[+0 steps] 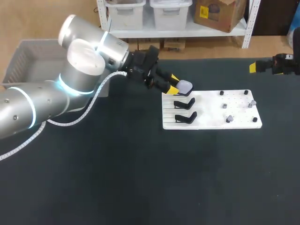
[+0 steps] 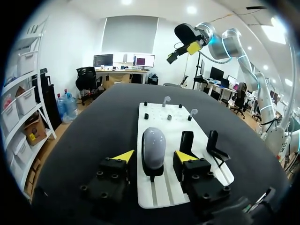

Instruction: Pick up each earbud case from the left stands, insert the matching earbuds, close the lid, and place the case in the box.

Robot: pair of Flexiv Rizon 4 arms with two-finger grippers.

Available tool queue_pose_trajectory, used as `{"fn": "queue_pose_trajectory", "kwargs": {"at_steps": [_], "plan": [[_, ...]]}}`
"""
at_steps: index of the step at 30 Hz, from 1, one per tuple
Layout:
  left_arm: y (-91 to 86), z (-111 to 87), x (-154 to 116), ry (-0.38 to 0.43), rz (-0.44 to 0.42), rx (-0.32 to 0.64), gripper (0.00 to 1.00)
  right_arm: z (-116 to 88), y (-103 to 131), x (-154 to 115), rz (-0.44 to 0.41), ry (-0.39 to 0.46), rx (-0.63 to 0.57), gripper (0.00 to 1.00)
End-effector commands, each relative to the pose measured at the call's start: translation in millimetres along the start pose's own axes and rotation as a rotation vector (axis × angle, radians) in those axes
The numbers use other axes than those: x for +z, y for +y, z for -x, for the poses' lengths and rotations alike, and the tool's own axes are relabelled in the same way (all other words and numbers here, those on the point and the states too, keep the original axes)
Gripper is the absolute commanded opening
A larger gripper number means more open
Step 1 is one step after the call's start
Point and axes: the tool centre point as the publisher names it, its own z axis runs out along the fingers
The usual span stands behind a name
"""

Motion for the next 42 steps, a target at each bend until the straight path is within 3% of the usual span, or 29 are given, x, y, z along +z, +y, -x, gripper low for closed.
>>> {"fn": "queue_pose_trajectory", "kwargs": {"at_steps": [1,13,34,38,39,40,42], "plan": [[6.4,-0.5,2.9,-0.001,-0.007,-0.003,0.5,-0.1,0.2,-0.4,-0.001,0.001,0.0,1.0],[9.5,-3.0,5.5,-0.006,-0.002,-0.013,0.51,-0.1,0.2,-0.4,-0.001,0.001,0.0,1.0],[7.8,2.0,14.5,-0.012,-0.017,-0.003,0.44,-0.1,0.2,-0.4,-0.001,0.001,0.0,1.0],[6.4,1.9,15.3,-0.008,-0.017,0.001,0.29,-0.1,0.2,-0.4,-0.001,0.001,0.0,1.0],[6.0,1.8,15.3,-0.007,-0.016,0.001,0.2,-0.1,0.2,-0.4,-0.001,0.001,0.0,1.0],[5.3,1.7,15.1,-0.006,-0.014,0.002,0.0,-0.1,0.2,-0.4,-0.001,0.001,0.0,1.0],[4.3,1.4,14.7,-0.005,-0.011,0.003,0.0,-0.1,0.2,-0.4,-0.001,0.001,0.0,1.0]]}}
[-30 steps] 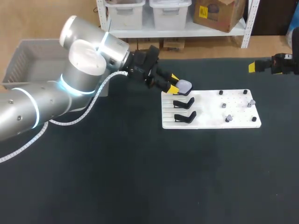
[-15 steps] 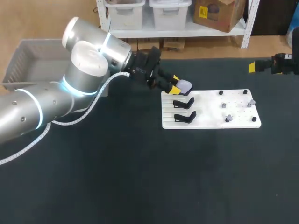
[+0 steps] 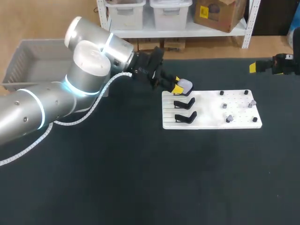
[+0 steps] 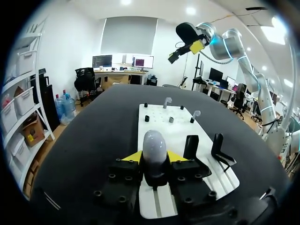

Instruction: Pick up each earbud case from the left stands, insert the matching earbuds, close the lid, and place the case in the box.

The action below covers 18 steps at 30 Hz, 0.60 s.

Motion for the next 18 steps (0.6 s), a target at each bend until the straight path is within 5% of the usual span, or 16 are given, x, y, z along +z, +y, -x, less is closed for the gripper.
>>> {"fn": "queue_pose_trajectory", "kwargs": {"at_steps": [1,9,18], "plan": [[-0.7,-1.4,-0.2,0.005,0.004,0.001,0.0,-0.1,0.2,-0.4,-0.001,0.001,0.0,1.0],[-10.2,8.1,-10.9,-0.025,0.033,0.022,0.0,-0.1,0.2,-0.4,-0.001,0.001,0.0,1.0],[-35.2,52.6,-35.3,-0.199,0.088,0.062,0.0,-0.1,0.2,-0.4,-0.001,0.001,0.0,1.0]]}}
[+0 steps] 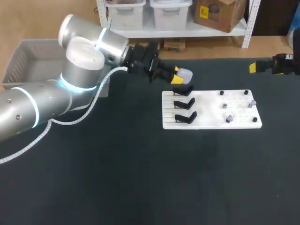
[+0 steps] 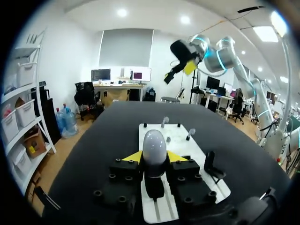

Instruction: Pick up each earbud case from the left stands, insert the matching earbuds, close the lid, and place the case in the box.

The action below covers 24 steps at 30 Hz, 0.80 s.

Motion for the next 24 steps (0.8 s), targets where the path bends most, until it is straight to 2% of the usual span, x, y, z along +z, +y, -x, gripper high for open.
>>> {"fn": "queue_pose_trajectory", "kwargs": {"at_steps": [1,6,12,18,24], "plan": [[-32.6,15.5,-10.3,-0.061,0.103,0.015,0.0,-0.1,0.2,-0.4,-0.001,0.001,0.0,1.0],[-53.9,38.1,-13.1,-0.153,0.142,0.02,0.0,-0.1,0.2,-0.4,-0.001,0.001,0.0,1.0],[-72.6,53.9,-2.8,-0.194,0.164,0.038,0.0,-0.1,0.2,-0.4,-0.001,0.001,0.0,1.0],[-80.5,57.3,-0.6,-0.214,0.173,0.043,0.0,-0.1,0.2,-0.4,-0.001,0.001,0.0,1.0],[-83.2,55.9,-7.0,-0.246,0.222,0.027,0.0,-0.1,0.2,-0.4,-0.001,0.001,0.0,1.0]]}}
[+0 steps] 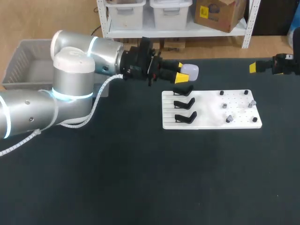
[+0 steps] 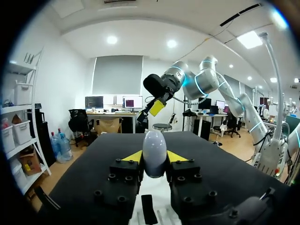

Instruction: Pick up each earbud case from the left stands, insert the matching earbuds, close the lid, and place the case in the box.

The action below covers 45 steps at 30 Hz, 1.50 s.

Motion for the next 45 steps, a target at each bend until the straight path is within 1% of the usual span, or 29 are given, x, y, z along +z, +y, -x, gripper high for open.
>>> {"fn": "queue_pose_trajectory", "kwargs": {"at_steps": [1,8,12,22,23,24,28,29,30,31,33,34,37,39,40,42,45], "plan": [[-12.1,-0.9,-6.7,-0.015,0.259,-0.002,0.0,-0.1,0.2,-0.4,-0.001,0.001,0.0,1.0],[-14.8,-2.8,-8.3,-0.03,0.243,-0.006,0.0,-0.1,0.2,-0.4,-0.001,0.001,0.0,1.0],[-15.3,-3.2,-7.0,-0.049,0.167,-0.002,0.0,-0.1,0.2,-0.4,-0.001,0.001,0.0,1.0],[-15.3,-3.2,-7.0,-0.049,0.167,-0.002,0.0,-0.1,0.2,-0.4,-0.001,0.001,0.0,1.0],[-15.3,-3.2,-7.0,-0.049,0.167,-0.002,0.0,2.7,7.9,-3.7,0.017,-0.022,-0.012,1.0],[-15.3,-3.2,-7.0,-0.049,0.167,-0.002,0.0,3.7,14.1,-5.5,0.017,-0.032,-0.032,1.0],[-15.3,-3.2,-7.0,-0.049,0.167,-0.002,0.0,-4.2,41.0,-13.8,0.036,-0.04,-0.052,1.0],[-15.3,-3.2,-7.0,-0.049,0.167,-0.002,0.0,-6.3,46.5,-17.3,0.055,-0.061,-0.039,1.0],[-15.3,-3.2,-7.0,-0.049,0.167,-0.002,0.0,-7.6,51.2,-20.3,0.071,-0.063,-0.037,1.0],[-15.3,-3.2,-7.0,-0.049,0.167,-0.002,0.0,-10.0,58.4,-22.1,0.056,-0.053,-0.052,1.0],[-15.3,-3.2,-7.0,-0.049,0.167,-0.002,0.0,-15.4,75.4,-23.8,0.059,-0.038,-0.065,1.0],[-15.3,-3.2,-7.0,-0.049,0.167,-0.002,0.0,-17.8,84.0,-23.5,0.048,-0.019,-0.077,1.0],[-15.3,-3.2,-7.0,-0.049,0.167,-0.002,0.0,-22.9,109.3,-21.1,0.048,0.03,-0.101,1.0],[-15.3,-3.2,-7.0,-0.049,0.167,-0.002,0.0,-26.3,124.1,-18.1,0.062,0.041,-0.112,1.0],[-15.3,-3.2,-7.0,-0.049,0.167,-0.002,0.0,-27.9,131.7,-15.8,0.037,0.061,-0.113,1.0],[-15.3,-3.2,-7.0,-0.049,0.167,-0.002,0.0,-30.7,142.2,-9.6,0.059,0.067,-0.113,1.0],[-15.3,-3.2,-7.0,-0.049,0.167,-0.002,0.0,-33.9,155.1,-0.6,0.056,0.094,-0.127,1.0]]}}
